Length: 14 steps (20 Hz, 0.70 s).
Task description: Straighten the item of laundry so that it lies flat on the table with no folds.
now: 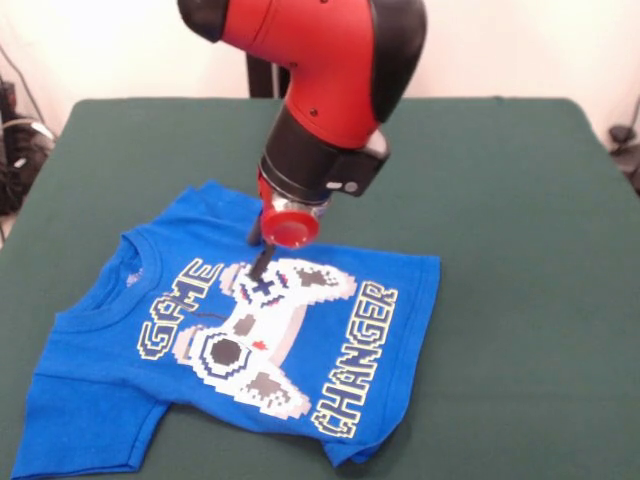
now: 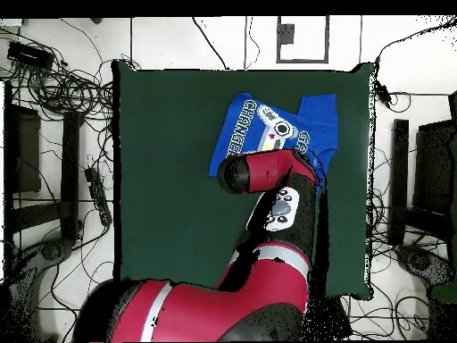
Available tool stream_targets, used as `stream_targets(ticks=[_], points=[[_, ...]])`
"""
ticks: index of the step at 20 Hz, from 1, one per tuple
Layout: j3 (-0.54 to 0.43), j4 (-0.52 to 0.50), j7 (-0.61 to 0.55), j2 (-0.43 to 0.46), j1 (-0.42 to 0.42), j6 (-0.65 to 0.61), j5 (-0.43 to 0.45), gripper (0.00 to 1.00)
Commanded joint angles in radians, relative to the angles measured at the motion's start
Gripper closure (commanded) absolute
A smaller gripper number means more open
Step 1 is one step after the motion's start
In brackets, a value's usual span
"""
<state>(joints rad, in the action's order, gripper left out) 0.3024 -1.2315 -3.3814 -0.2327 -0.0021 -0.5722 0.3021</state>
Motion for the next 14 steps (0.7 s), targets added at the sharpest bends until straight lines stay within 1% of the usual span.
stream_targets(ticks=[1,3,7,9,11,14], points=[[-0.047,-0.084,0.064,0.069,0.053,0.006,0.048,0.0],[-0.021,-0.081,0.045,0.075,0.069,-0.006,0.054,0.0],[0.069,-0.063,0.019,0.066,0.135,-0.115,0.082,0.0],[0.116,-0.057,0.005,0.06,0.167,-0.148,0.096,0.0],[0.14,-0.054,0.016,0.052,0.18,-0.16,0.105,0.0],[0.148,-0.074,0.052,0.019,0.176,-0.156,0.11,0.0]])
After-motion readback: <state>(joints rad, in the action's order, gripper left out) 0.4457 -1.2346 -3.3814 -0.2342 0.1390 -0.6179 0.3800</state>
